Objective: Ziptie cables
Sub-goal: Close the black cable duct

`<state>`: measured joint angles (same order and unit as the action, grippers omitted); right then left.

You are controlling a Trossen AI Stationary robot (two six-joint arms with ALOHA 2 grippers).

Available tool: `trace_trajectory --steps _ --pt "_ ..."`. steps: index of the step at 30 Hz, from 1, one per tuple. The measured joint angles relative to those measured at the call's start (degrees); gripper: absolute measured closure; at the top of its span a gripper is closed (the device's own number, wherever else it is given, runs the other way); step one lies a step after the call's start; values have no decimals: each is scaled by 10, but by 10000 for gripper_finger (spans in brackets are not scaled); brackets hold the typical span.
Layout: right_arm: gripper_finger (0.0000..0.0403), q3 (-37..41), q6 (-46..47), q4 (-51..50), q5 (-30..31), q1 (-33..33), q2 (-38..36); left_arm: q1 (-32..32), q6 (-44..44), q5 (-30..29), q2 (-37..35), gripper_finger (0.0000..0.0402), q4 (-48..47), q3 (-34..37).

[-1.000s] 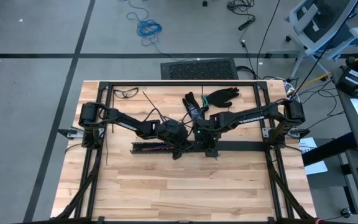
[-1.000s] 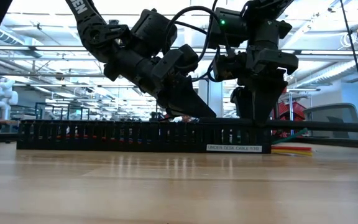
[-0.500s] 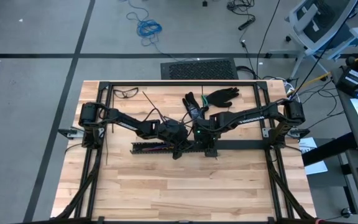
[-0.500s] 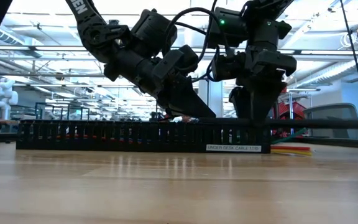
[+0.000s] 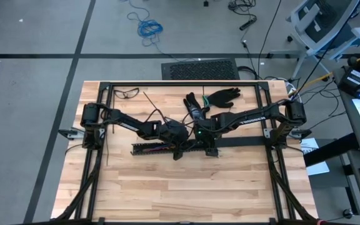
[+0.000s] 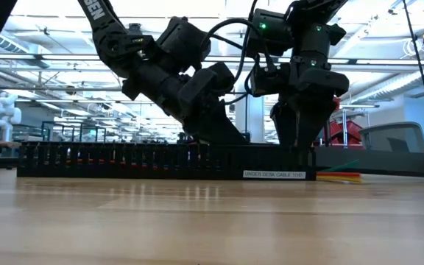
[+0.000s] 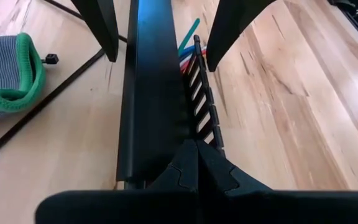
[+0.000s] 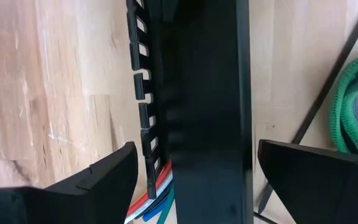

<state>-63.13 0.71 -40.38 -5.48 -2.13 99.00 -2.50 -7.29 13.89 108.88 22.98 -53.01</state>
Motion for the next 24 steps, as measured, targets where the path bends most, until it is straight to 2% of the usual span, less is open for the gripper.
trace_trajectory --steps 7,16,19,24 --pt "83 0 -13 -11 -2 0 0 -2 1 2 -1 401 3 0" --pt "83 -29 -55 -116 -4 -2 -2 -12 1 6 -2 401 6 -1" --pt "83 -32 -41 -122 -2 -2 -13 -14 1 6 -2 401 6 -1" --pt "83 -9 -2 -123 66 17 -22 -22 1 14 -2 401 6 -1"
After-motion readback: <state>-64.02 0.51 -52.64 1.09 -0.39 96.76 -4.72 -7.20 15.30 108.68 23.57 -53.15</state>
